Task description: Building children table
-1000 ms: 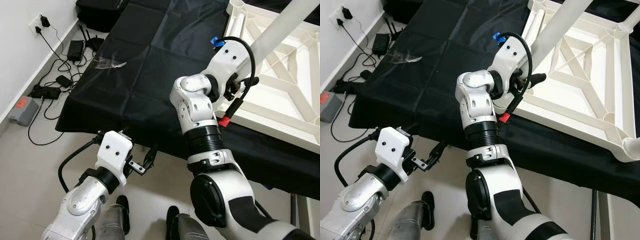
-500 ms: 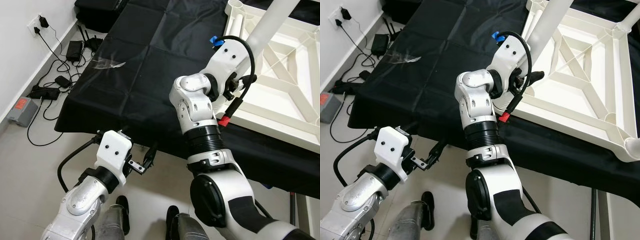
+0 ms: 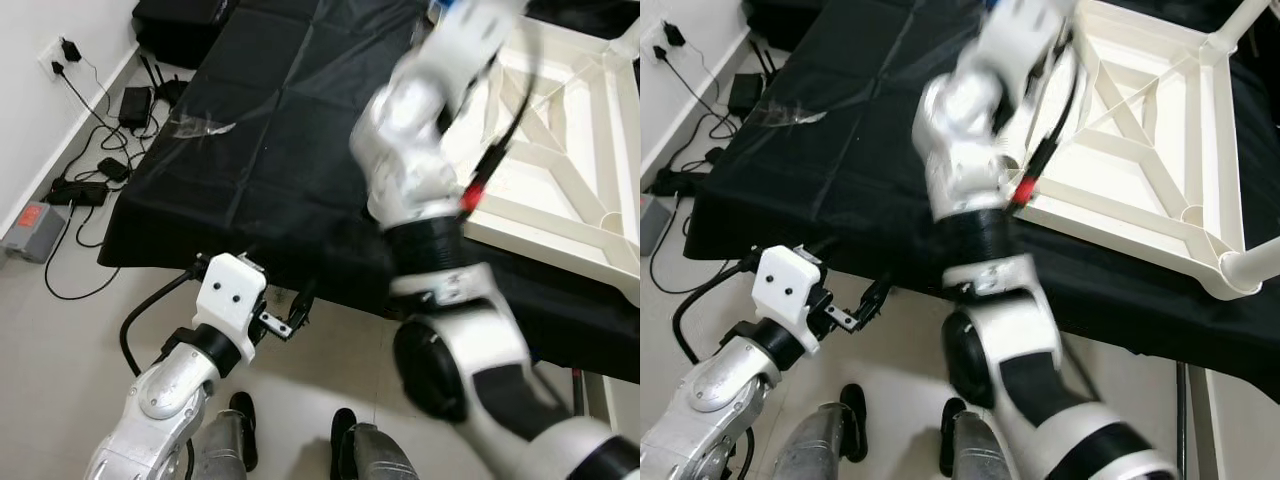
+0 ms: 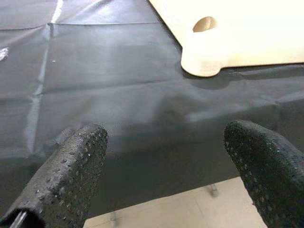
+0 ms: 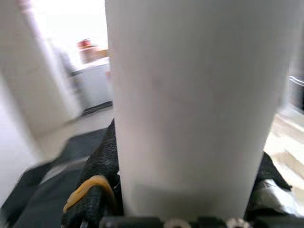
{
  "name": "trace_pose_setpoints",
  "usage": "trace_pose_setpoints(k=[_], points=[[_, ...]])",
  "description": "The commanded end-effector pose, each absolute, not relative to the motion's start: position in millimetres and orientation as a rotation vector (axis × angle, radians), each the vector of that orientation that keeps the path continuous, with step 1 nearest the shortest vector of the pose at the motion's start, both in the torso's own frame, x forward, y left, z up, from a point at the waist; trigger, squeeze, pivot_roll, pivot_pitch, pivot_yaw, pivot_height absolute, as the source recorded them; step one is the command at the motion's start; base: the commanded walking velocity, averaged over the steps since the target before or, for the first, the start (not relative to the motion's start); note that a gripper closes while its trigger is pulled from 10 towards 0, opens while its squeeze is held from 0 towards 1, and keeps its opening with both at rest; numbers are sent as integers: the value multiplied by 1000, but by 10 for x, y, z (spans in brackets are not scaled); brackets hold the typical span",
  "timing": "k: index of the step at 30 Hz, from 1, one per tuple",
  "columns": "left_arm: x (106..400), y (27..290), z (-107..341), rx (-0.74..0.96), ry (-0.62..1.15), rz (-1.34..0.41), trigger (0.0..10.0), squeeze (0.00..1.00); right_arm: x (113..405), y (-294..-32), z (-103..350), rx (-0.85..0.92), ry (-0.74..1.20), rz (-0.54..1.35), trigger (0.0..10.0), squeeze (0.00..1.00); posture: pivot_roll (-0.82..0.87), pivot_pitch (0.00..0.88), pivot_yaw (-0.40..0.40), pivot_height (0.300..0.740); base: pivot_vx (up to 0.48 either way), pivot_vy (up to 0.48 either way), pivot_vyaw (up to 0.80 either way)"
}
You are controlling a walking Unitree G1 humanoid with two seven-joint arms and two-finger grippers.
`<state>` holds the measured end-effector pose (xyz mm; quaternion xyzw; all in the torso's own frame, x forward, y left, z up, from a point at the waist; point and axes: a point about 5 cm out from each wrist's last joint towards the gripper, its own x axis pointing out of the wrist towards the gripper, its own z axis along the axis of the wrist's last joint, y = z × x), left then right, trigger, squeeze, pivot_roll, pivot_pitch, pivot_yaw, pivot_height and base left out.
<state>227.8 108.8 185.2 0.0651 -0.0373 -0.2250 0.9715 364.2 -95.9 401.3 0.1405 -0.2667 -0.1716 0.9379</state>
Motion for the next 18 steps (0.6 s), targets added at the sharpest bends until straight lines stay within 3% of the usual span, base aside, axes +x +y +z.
trace_pose_setpoints(k=[1,2,3,4,6,7,12,14,18], points=[[2263,1048,1798,122,-63,-468,10000,0,3724,-996,3845,234,-469,-251,7608,0,173,268,-103,740,0,0,0],[2263,1048,1798,122,-63,-468,10000,0,3724,-996,3845,234,-469,-251,7608,0,173,268,-103,740,0,0,0],[2264,1036,1790,117,-63,-471,10000,0,3749,-1057,3812,209,-460,-197,2627,0,169,261,-99,740,0,0,0],[2265,1013,1776,110,-62,-478,10000,0,3793,-1195,3710,270,-428,-162,4863,0,159,248,-98,740,0,0,0],[2268,998,1765,105,-62,-482,10000,0,3820,-1294,3633,319,-410,-142,4863,0,158,246,-99,740,0,0,0],[2263,963,1752,98,-60,-494,10000,0,3871,-1456,3419,359,-331,-175,10000,0,155,237,-95,740,0,0,0],[2248,905,1727,86,-53,-513,10000,0,3904,-1627,3105,282,-239,-196,10000,0,152,230,-89,740,0,0,0],[2210,843,1682,74,-39,-539,10000,0,3861,-1612,3046,158,-295,-7,10000,0,151,225,-84,740,0,0,0],[2195,817,1663,62,-34,-549,10000,0,3796,-1604,3130,128,-393,156,10000,0,151,223,-85,740,0,0,0]])
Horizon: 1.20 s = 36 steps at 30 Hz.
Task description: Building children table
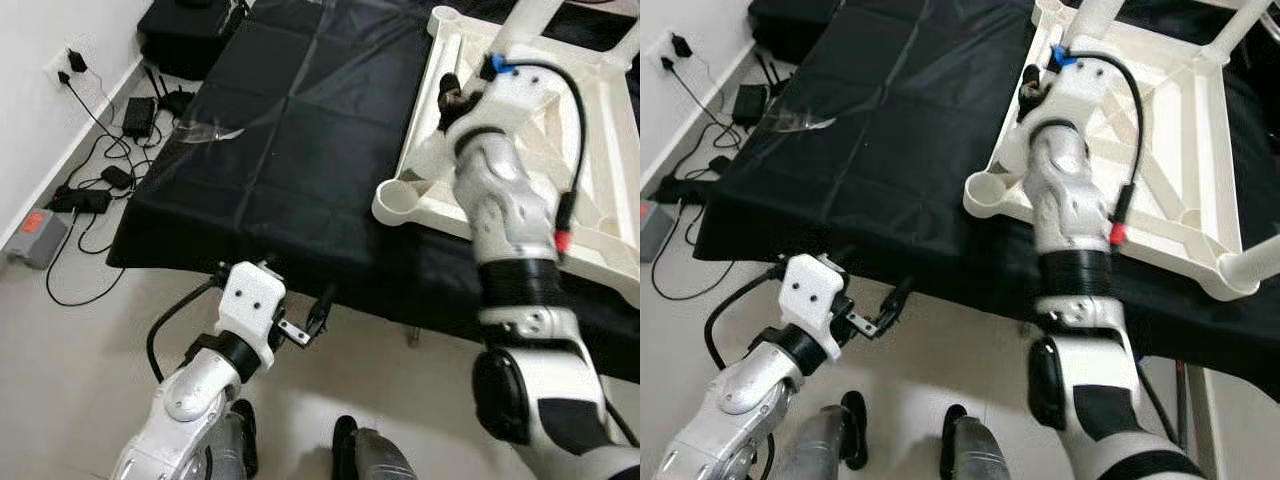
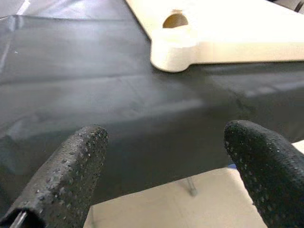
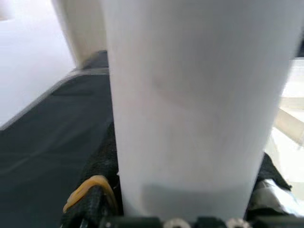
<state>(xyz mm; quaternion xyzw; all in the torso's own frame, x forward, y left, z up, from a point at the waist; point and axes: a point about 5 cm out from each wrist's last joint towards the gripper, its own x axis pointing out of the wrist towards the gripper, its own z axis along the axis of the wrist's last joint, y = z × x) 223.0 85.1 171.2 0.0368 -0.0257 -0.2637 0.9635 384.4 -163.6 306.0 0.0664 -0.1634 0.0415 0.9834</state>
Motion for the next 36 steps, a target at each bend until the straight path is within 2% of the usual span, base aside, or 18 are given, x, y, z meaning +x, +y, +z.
trace_pose_setpoints(k=[1,3,10,17,25,27,31,33,35,36], points=[[2195,817,1663,62,-34,-549,10000,0,3796,-1604,3130,128,-393,156,10000,0,151,223,-85,740,0,0,0],[2211,830,1673,60,-42,-541,10000,0,3755,-1663,3220,101,-477,202,10000,0,155,222,-83,740,0,0,0],[2270,865,1710,69,-67,-520,10000,0,3685,-1651,3352,165,-572,306,10000,0,157,219,-83,740,0,0,0],[2297,873,1737,69,-75,-509,10000,0,3815,-1678,3316,100,-496,419,10000,0,160,231,-80,740,0,0,0],[2206,835,1710,57,-56,-532,10000,0,3942,-1898,3336,58,-453,467,10000,0,165,266,-72,740,0,0,0],[2118,804,1692,46,-38,-552,10000,0,3921,-1999,3343,173,-413,677,10000,0,178,292,-68,740,0,0,0],[2083,804,1692,41,-32,-555,10000,0,3885,-2034,3344,236,-409,781,10000,0,187,307,-66,740,0,0,0],[2042,812,1694,39,-22,-558,10000,0,3821,-2050,3327,271,-413,923,10000,0,193,316,-64,740,0,0,0],[2042,812,1694,39,-22,-558,10000,0,3821,-2050,3327,271,-413,923,10000,0,193,316,-64,740,0,0,0],[1992,818,1707,35,-15,-562,10000,0,3734,-2009,3228,238,-392,1112,10000,0,213,329,-61,740,0,0,0]])
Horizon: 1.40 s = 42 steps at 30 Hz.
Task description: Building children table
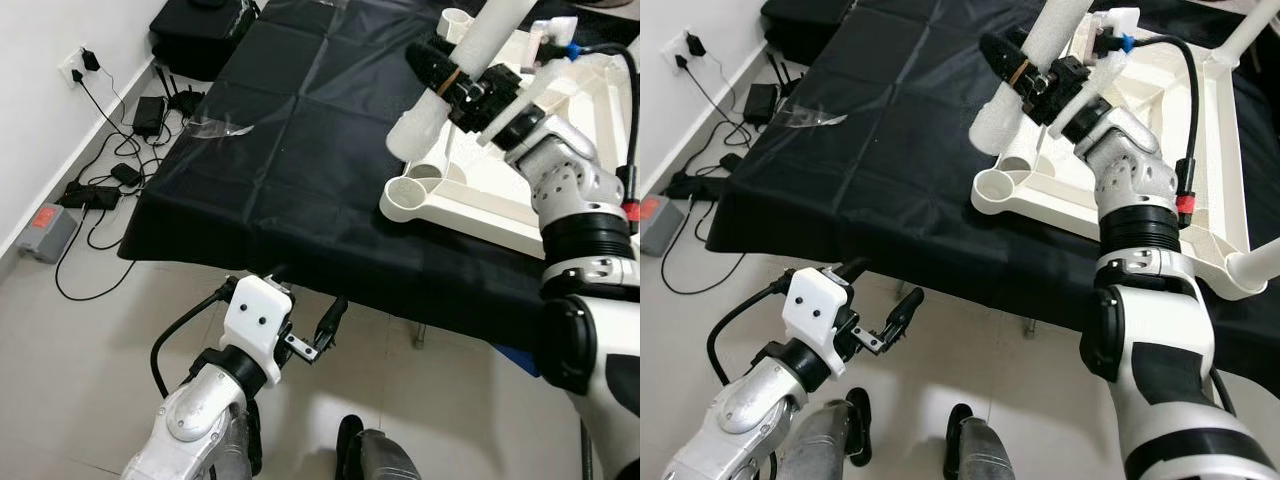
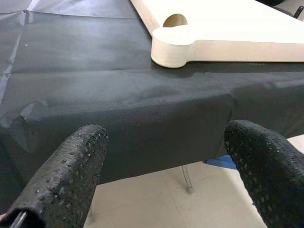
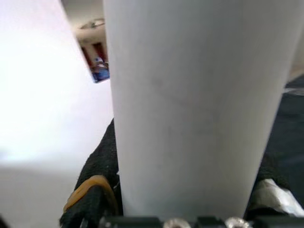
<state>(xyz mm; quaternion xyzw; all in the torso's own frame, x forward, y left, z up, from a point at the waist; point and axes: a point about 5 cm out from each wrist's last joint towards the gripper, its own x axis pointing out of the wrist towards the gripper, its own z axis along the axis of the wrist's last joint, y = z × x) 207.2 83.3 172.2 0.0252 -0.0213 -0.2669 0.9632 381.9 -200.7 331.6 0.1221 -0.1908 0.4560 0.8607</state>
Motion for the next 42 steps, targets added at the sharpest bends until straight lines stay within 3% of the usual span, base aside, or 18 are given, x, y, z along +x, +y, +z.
trace_pose_setpoints(k=[1,9,12,14,17,24,29,42], points=[[1992,818,1707,35,-15,-562,10000,0,3734,-2009,3228,238,-392,1112,10000,0,213,329,-61,740,0,0,0],[1906,826,1771,30,-14,-571,10000,0,3754,-1912,3062,197,-304,1212,10000,0,234,348,-57,740,0,0,0],[1895,839,1800,31,-16,-568,10000,0,3861,-1938,3238,190,-361,1031,10000,0,239,347,-54,740,0,0,0],[1895,839,1800,31,-16,-568,10000,0,3861,-1938,3238,190,-361,1031,10000,0,239,347,-54,740,0,0,0],[2023,836,1914,29,-75,-536,10000,0,3848,-1940,3408,214,-449,948,10000,0,221,302,-53,740,0,0,-498],[2271,839,2075,17,-156,-493,10000,0,3733,-1726,3273,176,-454,958,10000,0,192,239,-49,740,0,0,-749],[2298,851,2072,13,-156,-480,10000,0,3704,-1687,3230,192,-453,987,10000,0,189,223,-51,740,0,0,0],[2421,889,2118,32,-180,-454,10000,0,3681,-1474,3117,183,-412,963,10000,0,174,215,-65,740,429,0,0]])
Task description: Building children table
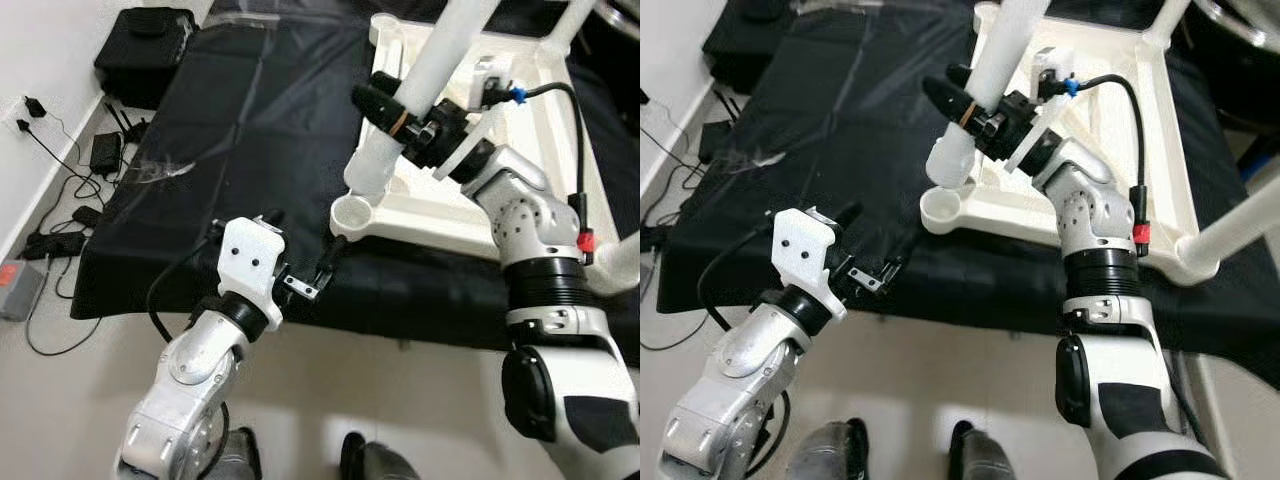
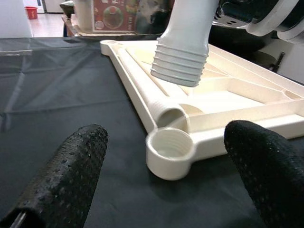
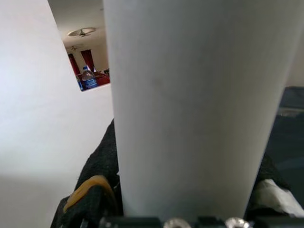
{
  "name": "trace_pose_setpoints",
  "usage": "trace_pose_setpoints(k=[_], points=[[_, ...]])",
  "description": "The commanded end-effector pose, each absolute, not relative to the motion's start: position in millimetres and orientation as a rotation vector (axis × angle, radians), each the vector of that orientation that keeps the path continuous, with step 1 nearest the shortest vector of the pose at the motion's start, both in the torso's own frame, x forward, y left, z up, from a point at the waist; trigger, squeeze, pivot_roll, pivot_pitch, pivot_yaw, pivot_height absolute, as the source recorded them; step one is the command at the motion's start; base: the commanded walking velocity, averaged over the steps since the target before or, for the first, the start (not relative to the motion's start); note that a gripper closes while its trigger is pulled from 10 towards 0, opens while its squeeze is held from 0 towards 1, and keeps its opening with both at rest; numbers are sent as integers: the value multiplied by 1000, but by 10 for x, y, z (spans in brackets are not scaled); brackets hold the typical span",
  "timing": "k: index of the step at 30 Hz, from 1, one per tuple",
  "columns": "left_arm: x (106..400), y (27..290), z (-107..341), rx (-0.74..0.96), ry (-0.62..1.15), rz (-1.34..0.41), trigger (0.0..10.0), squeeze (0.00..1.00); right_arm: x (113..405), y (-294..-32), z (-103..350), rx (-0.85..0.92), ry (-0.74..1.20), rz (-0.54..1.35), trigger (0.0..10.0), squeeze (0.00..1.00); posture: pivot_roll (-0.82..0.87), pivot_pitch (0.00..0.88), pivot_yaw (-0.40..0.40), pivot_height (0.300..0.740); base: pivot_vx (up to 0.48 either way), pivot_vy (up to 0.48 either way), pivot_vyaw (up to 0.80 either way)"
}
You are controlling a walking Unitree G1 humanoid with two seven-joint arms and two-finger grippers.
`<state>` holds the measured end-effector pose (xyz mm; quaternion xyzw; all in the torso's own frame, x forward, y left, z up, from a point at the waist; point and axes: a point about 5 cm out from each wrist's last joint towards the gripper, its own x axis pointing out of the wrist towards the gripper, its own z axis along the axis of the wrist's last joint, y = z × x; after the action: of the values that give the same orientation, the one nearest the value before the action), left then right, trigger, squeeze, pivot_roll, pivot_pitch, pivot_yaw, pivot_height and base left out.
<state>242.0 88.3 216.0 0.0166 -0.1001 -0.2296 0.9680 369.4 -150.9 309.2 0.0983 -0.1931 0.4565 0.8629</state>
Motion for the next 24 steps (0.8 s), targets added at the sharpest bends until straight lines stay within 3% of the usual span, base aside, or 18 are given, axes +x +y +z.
trace_pose_setpoints(k=[1,12,19,24], points=[[2424,890,2116,23,-179,-449,10000,0,3684,-1464,3112,180,-404,962,10000,0,176,214,-72,740,0,0,0],[2431,916,2100,8,-172,-433,10000,0,3648,-1456,3115,177,-397,961,10000,0,176,221,-74,740,0,0,0],[2411,915,2083,8,-166,-437,10000,0,3401,-1555,3116,189,-350,1239,10000,0,176,242,-72,740,0,0,0],[2378,906,2053,3,-147,-450,10000,0,3381,-1624,3070,153,-329,1273,10000,0,180,248,-70,740,0,0,0]])
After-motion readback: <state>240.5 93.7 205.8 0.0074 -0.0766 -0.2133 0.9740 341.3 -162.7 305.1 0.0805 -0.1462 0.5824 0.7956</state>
